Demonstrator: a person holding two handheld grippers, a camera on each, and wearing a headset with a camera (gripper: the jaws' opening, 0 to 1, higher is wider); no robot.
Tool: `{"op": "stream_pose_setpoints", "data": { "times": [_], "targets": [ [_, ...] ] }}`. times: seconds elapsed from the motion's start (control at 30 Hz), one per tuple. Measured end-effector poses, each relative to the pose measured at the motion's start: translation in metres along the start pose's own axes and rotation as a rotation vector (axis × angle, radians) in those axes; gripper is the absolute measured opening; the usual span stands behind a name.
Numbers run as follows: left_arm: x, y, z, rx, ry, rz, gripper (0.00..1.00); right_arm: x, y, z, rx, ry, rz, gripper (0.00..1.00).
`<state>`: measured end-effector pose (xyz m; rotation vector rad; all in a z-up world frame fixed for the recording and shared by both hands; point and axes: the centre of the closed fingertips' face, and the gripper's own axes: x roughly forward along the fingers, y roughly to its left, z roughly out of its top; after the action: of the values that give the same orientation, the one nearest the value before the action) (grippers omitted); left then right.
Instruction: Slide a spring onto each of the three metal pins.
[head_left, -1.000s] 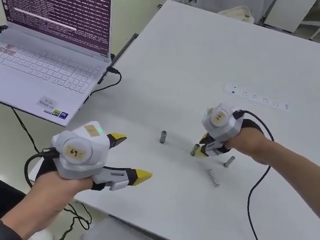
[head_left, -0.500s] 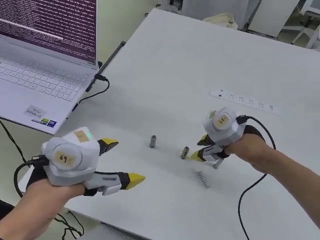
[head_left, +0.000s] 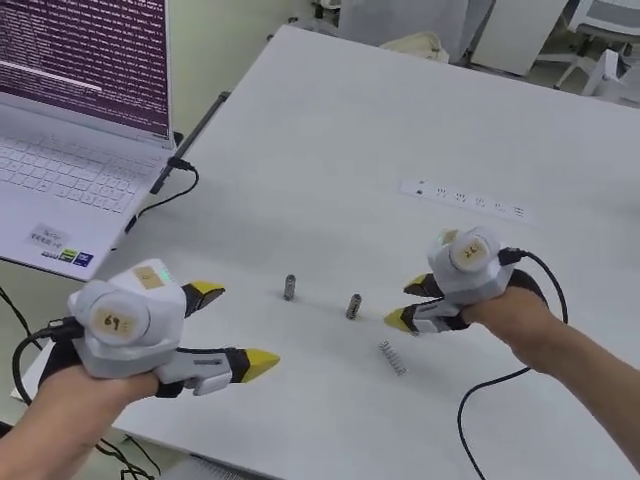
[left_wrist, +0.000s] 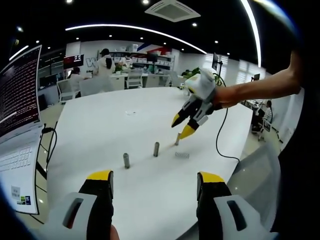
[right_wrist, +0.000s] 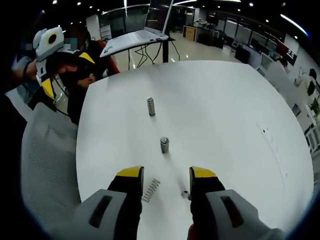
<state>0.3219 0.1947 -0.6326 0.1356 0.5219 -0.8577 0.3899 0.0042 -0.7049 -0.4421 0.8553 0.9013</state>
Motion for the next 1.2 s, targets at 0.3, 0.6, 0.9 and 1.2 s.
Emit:
{"op": "stream_pose_setpoints", "data": {
  "times": [0.3, 0.6, 0.9, 1.2],
  "targets": [
    [0.002, 0.002, 0.004, 0.007, -0.006, -0.006, 0.64, -0.023, 0.0, -0.007, 0.144, -0.115, -0.024, 0.39],
    [0.005, 0.003, 0.01, 0.005, -0.013, -0.018, 0.64, -0.055, -0.004, -0.019, 0.214, -0.185, -0.084, 0.42],
    [0.009, -0.002, 0.014, 0.019, -0.006, -0.032, 0.64, -0.084, -0.005, -0.037, 0.274, -0.235, -0.133, 0.45],
    [0.012, -0.005, 0.019, 0.028, -0.003, -0.039, 0.64, -0.103, 0.006, -0.062, 0.337, -0.26, -0.17, 0.49]
  ]
}}
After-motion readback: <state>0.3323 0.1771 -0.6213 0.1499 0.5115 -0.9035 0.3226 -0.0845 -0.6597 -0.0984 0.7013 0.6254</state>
